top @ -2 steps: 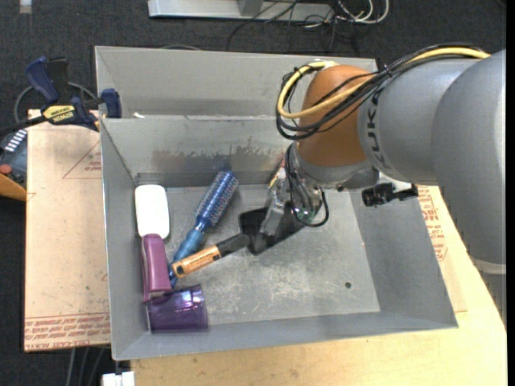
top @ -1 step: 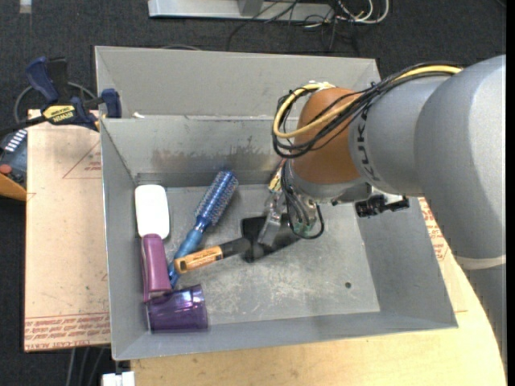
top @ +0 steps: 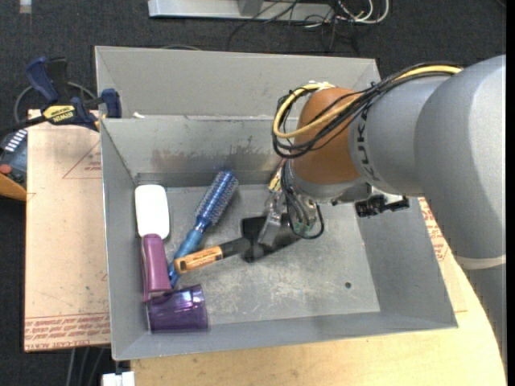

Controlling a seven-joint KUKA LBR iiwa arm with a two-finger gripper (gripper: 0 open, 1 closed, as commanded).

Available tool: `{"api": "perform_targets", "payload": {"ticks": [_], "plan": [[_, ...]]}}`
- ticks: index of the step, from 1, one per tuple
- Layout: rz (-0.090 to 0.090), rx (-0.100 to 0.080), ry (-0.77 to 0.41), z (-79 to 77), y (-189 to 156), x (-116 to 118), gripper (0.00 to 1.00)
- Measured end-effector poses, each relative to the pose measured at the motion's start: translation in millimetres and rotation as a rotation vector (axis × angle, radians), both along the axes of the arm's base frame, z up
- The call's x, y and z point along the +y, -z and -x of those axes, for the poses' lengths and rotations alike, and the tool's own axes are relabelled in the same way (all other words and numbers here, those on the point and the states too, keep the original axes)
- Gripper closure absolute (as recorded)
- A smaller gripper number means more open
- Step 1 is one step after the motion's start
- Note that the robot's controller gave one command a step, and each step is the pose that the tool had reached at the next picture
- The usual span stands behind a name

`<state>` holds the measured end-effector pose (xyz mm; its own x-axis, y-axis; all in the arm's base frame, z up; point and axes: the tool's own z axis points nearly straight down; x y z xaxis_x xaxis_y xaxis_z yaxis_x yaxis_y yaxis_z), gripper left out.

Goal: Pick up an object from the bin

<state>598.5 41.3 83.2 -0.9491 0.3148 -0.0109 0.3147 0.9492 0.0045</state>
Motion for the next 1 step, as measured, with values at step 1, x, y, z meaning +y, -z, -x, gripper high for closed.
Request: {"api": "perform_targets", "payload": {"ticks": [1], "plan": [[-0.001,0.004,0.03,7.8,-99.0,21.0,1.0]]}}
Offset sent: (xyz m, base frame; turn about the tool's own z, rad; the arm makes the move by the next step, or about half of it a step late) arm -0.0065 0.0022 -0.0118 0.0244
